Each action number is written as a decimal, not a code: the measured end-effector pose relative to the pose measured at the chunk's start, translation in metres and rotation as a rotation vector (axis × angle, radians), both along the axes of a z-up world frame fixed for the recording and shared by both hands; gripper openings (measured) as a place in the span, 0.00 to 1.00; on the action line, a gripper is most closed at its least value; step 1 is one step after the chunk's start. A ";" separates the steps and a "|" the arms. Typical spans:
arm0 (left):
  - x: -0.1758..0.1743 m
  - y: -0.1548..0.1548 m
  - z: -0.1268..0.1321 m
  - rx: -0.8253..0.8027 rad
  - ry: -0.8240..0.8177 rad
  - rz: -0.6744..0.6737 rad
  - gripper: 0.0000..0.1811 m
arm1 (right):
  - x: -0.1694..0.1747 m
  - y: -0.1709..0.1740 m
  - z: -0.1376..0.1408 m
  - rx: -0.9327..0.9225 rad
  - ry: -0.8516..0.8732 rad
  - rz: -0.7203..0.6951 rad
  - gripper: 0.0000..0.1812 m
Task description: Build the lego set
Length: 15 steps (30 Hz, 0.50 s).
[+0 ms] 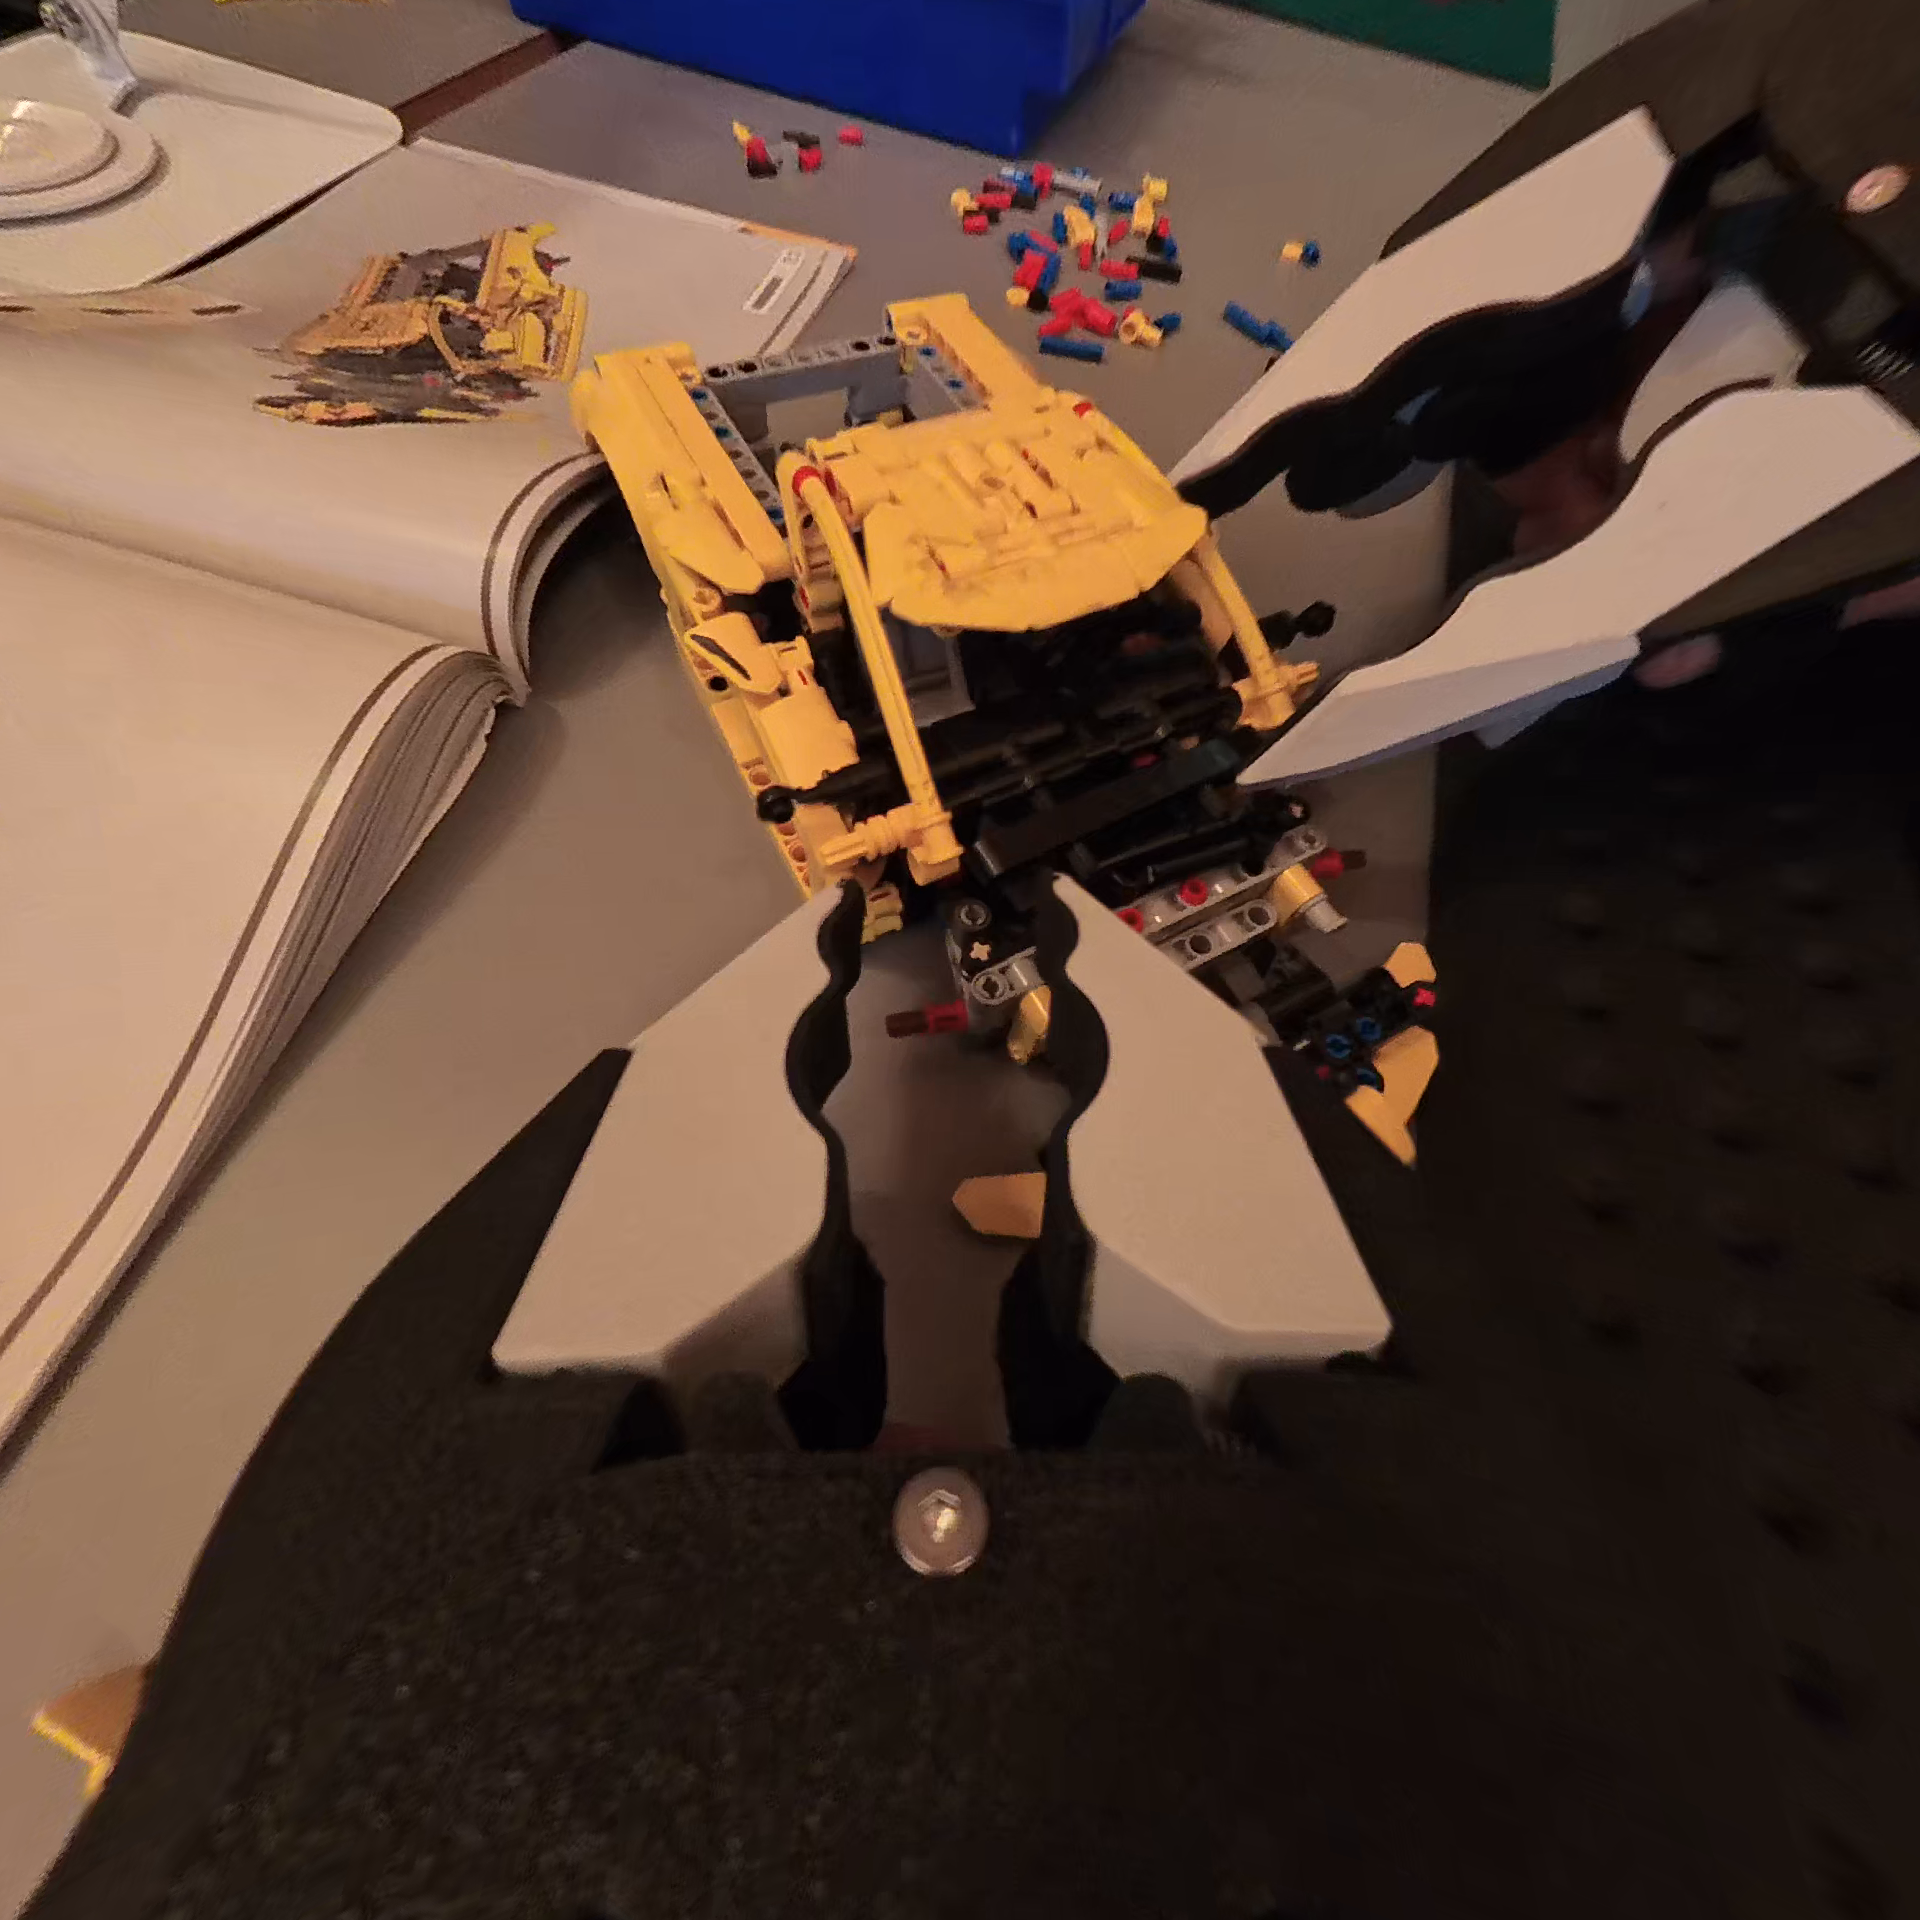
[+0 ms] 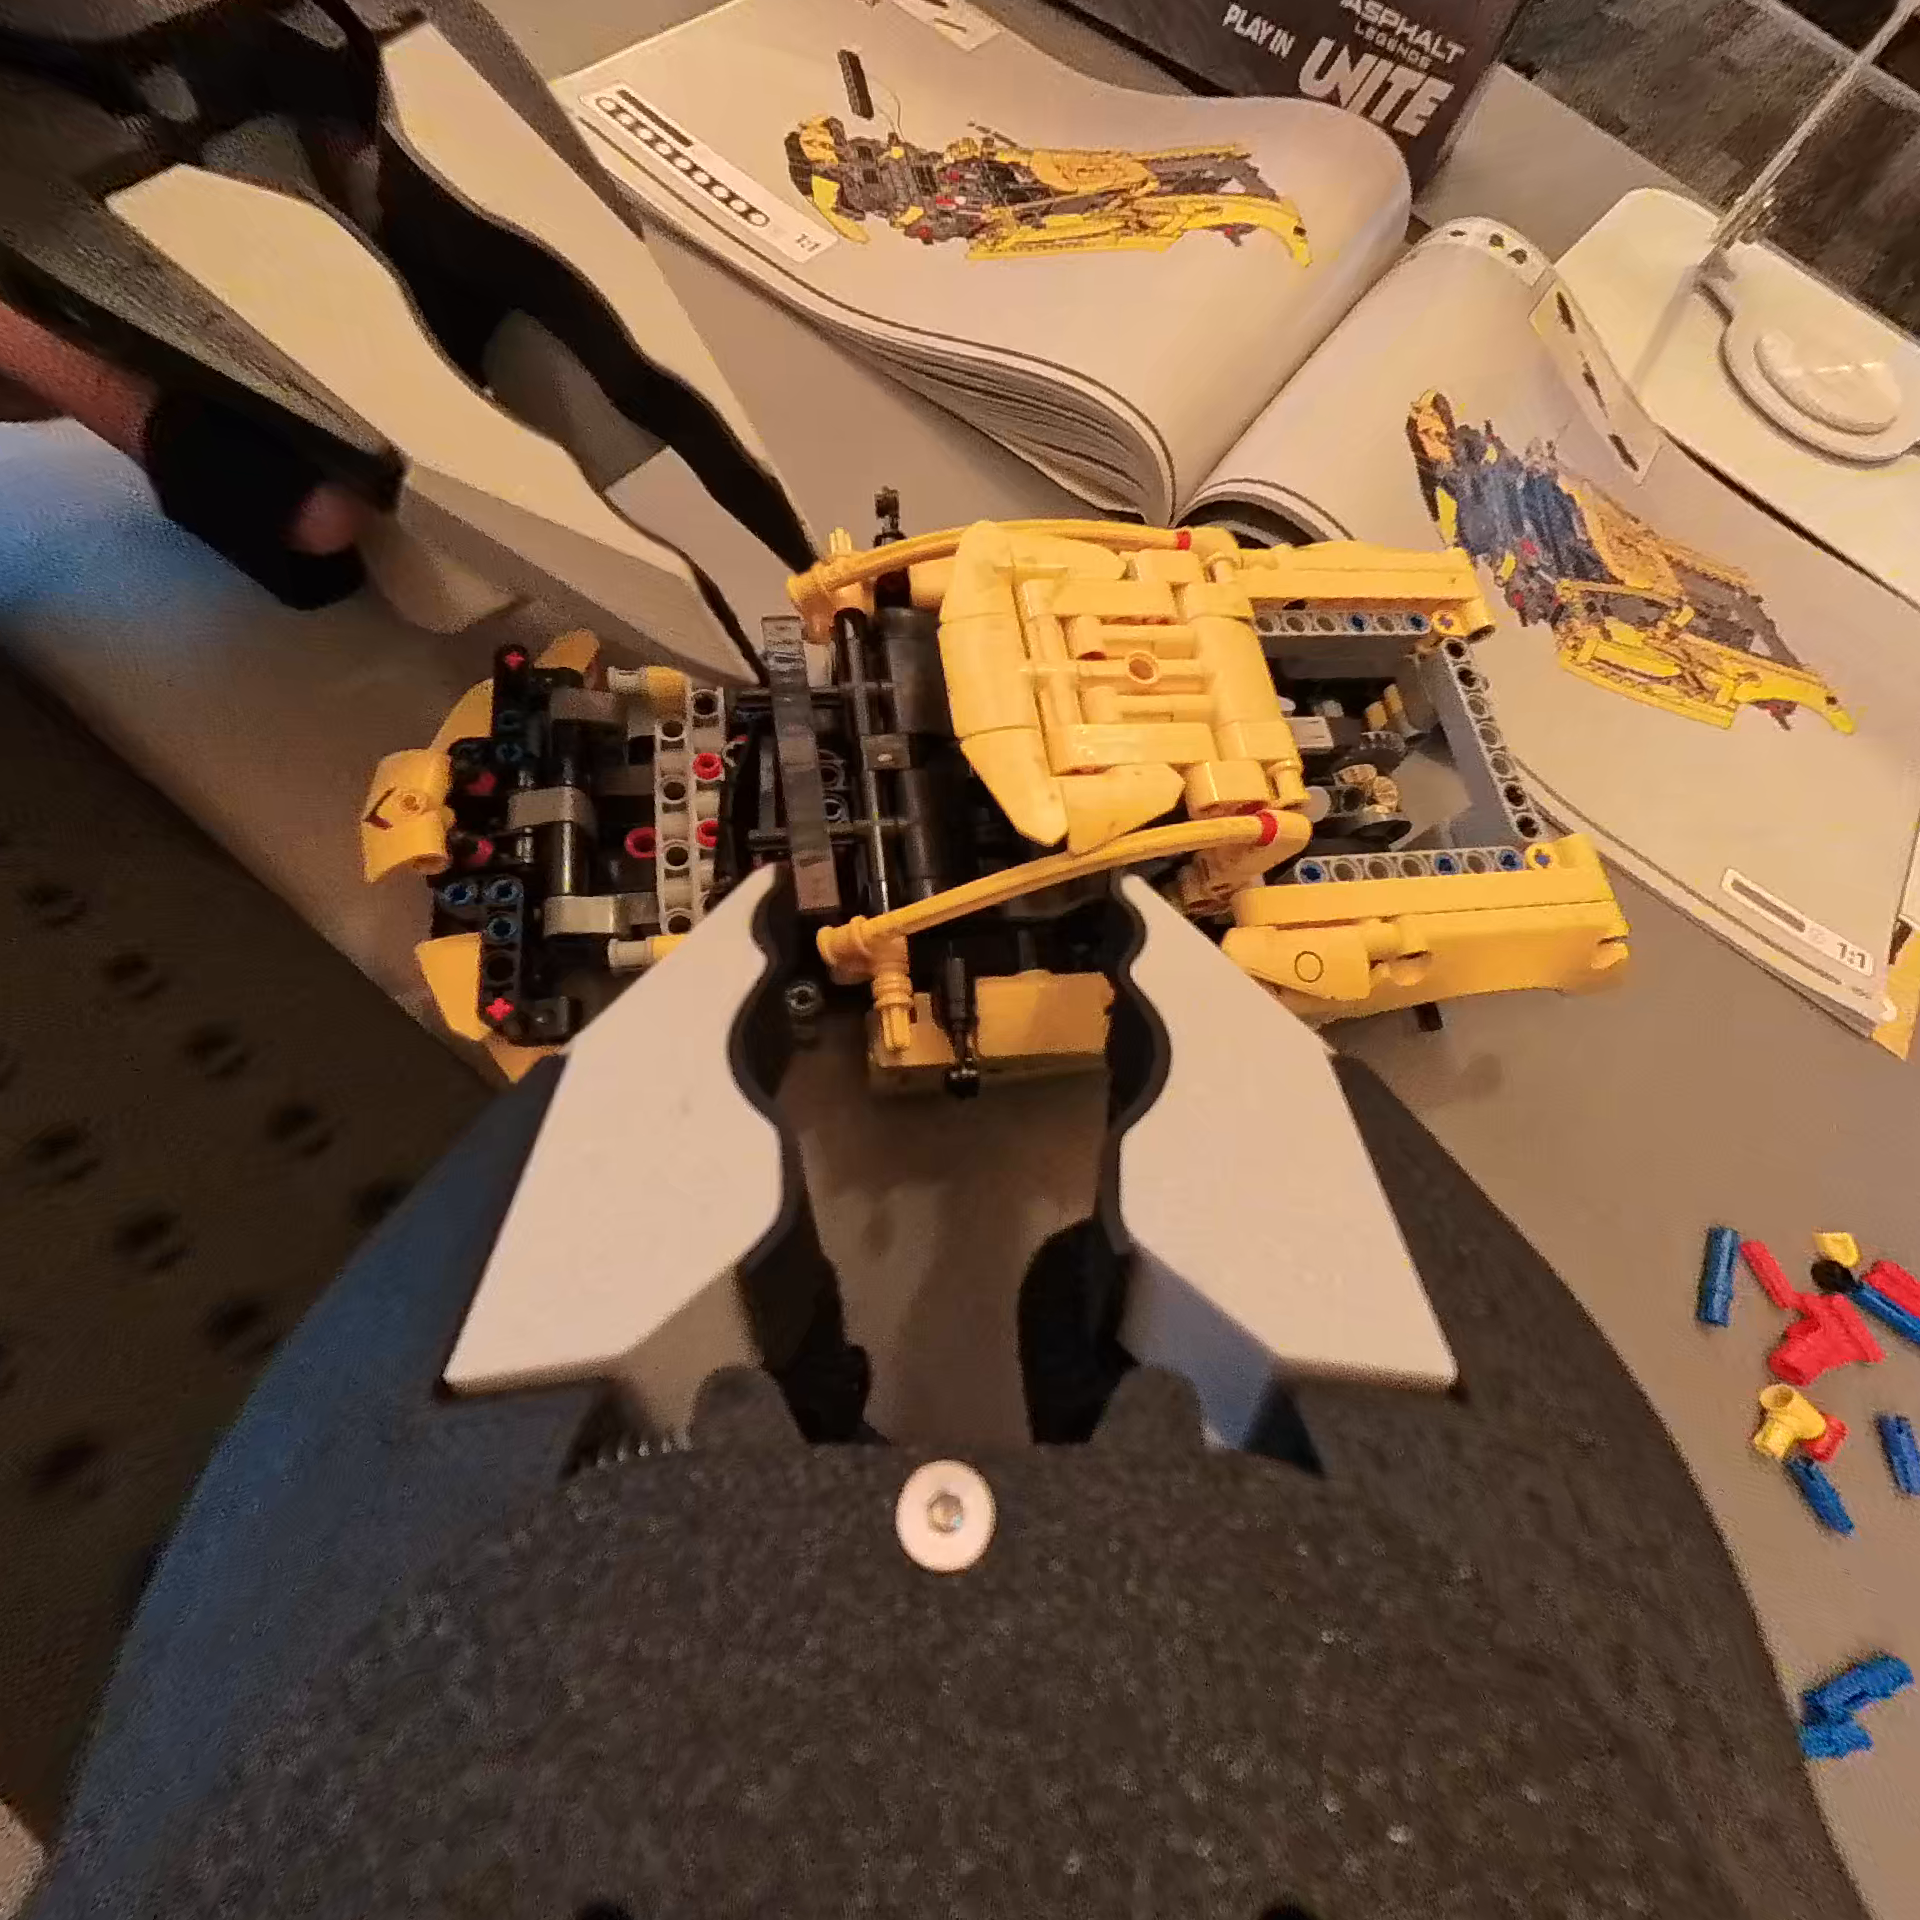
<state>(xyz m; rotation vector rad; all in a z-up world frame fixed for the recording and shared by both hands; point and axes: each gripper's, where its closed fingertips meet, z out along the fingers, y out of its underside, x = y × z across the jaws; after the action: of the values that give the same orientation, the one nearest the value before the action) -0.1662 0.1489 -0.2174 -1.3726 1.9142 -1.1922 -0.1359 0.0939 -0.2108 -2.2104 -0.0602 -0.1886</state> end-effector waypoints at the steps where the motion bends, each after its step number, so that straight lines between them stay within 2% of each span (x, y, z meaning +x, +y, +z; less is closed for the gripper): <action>1: 0.002 0.000 0.000 0.009 -0.007 0.002 0.18 | 0.001 0.000 0.000 0.002 0.004 -0.002 0.31; 4: 0.005 0.002 -0.001 -0.013 0.010 0.008 0.18 | 0.001 0.000 -0.002 0.014 0.046 0.003 0.26; 8: 0.007 0.005 0.004 -0.037 0.006 0.005 0.18 | 0.002 0.001 -0.002 0.014 0.052 0.012 0.26; 12: 0.017 0.014 0.008 0.127 -0.041 -0.041 0.21 | -0.002 0.004 -0.009 -0.021 0.049 0.059 0.27; 15: 0.026 0.020 0.011 0.260 -0.084 -0.132 0.23 | 0.003 0.007 -0.008 -0.014 0.034 0.049 0.21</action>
<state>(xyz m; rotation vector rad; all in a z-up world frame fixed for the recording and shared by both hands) -0.1406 0.1687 -0.2061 -1.0596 2.0425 -1.0004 -0.1326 0.1010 -0.2190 -2.2234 -0.0968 -0.1234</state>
